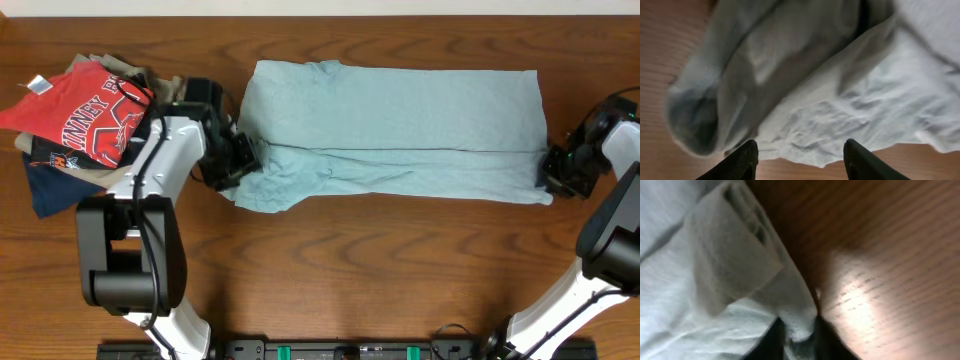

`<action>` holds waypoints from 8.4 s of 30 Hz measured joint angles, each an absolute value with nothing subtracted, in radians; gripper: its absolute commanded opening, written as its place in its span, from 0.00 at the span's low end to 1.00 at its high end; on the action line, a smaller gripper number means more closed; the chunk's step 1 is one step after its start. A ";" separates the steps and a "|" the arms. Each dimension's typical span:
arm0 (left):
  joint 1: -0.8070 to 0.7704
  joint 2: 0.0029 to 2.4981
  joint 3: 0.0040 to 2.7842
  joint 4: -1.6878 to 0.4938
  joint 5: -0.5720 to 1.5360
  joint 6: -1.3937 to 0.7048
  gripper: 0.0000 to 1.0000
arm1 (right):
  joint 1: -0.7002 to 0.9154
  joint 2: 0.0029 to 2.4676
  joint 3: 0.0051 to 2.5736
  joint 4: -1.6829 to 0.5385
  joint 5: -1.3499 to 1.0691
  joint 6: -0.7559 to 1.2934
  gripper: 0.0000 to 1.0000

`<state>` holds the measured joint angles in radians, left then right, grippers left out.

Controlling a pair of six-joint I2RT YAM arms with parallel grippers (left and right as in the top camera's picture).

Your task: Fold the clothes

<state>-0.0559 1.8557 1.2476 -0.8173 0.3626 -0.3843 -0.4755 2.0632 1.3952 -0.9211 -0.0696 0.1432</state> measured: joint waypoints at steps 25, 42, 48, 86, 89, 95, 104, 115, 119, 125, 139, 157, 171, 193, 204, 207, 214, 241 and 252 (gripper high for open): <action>-0.063 1.858 1.192 -0.686 0.181 -0.285 0.51 | -0.475 2.061 1.391 -0.923 -0.048 0.145 0.12; -0.102 1.858 1.192 -0.690 0.177 -0.257 0.37 | -0.475 2.061 1.391 -0.923 -0.048 0.145 0.12; -0.103 1.858 1.192 -0.683 0.167 -0.257 0.37 | -0.475 2.061 1.391 -0.926 -0.047 0.145 0.12; 0.057 1.840 1.421 -0.579 0.441 -0.304 0.06 | -0.475 2.061 1.390 -0.951 -0.039 0.145 0.11; 0.086 1.840 1.421 -0.601 0.442 -0.327 0.12 | -0.475 2.061 1.389 -0.952 -0.038 0.145 0.12; 0.061 1.840 1.416 -0.694 0.445 -0.338 0.47 | -0.475 2.061 1.389 -0.952 -0.037 0.145 0.12; -0.057 1.840 1.313 -0.710 0.446 -0.332 0.48 | -0.475 2.061 1.388 -0.952 -0.037 0.145 0.12; -0.166 1.874 1.268 -0.646 0.327 -0.332 0.48 | -0.475 2.061 1.388 -0.952 -0.036 0.145 0.12; -0.170 1.874 1.268 -0.646 0.297 -0.332 0.48 | -0.475 2.061 1.388 -0.952 -0.036 0.145 0.12; -0.170 1.874 1.268 -0.648 0.223 -0.332 0.48 | -0.475 2.061 1.388 -0.952 -0.036 0.145 0.12; -0.170 1.931 1.267 -0.647 0.184 -0.326 0.06 | -0.475 2.061 1.388 -0.952 -0.036 0.145 0.12; -0.050 1.812 1.370 -0.327 0.308 -0.615 0.47 | -0.475 2.061 1.388 -0.950 -0.036 0.145 0.13; -0.111 1.812 1.362 -0.517 0.309 -0.661 0.59 | -0.475 2.061 1.388 -0.949 -0.035 0.145 0.13; -0.445 2.023 1.352 -0.399 0.312 -0.570 0.59 | -0.475 2.061 1.387 -0.953 -0.031 0.145 0.15; -0.447 2.033 1.349 -0.329 0.312 -0.602 0.56 | -0.475 2.061 1.387 -0.957 -0.031 0.145 0.15; -0.447 2.034 1.349 -0.329 0.312 -0.606 0.50 | -0.475 2.061 1.387 -0.957 -0.031 0.145 0.15; -0.447 2.035 1.349 -0.305 0.311 -0.630 0.23 | -0.475 2.061 1.387 -0.957 -0.031 0.145 0.15; -0.419 2.037 1.348 -0.237 0.480 -0.757 0.39 | -0.476 2.061 1.386 -0.963 -0.028 0.145 0.17; -0.474 2.037 1.348 -0.311 0.348 -0.789 0.39 | -0.476 2.061 1.386 -0.965 -0.028 0.145 0.17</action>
<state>-0.4744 2.0369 1.3483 -0.3111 0.3485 -0.7895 -0.4759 2.0605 1.3865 -0.9646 -0.0280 0.1448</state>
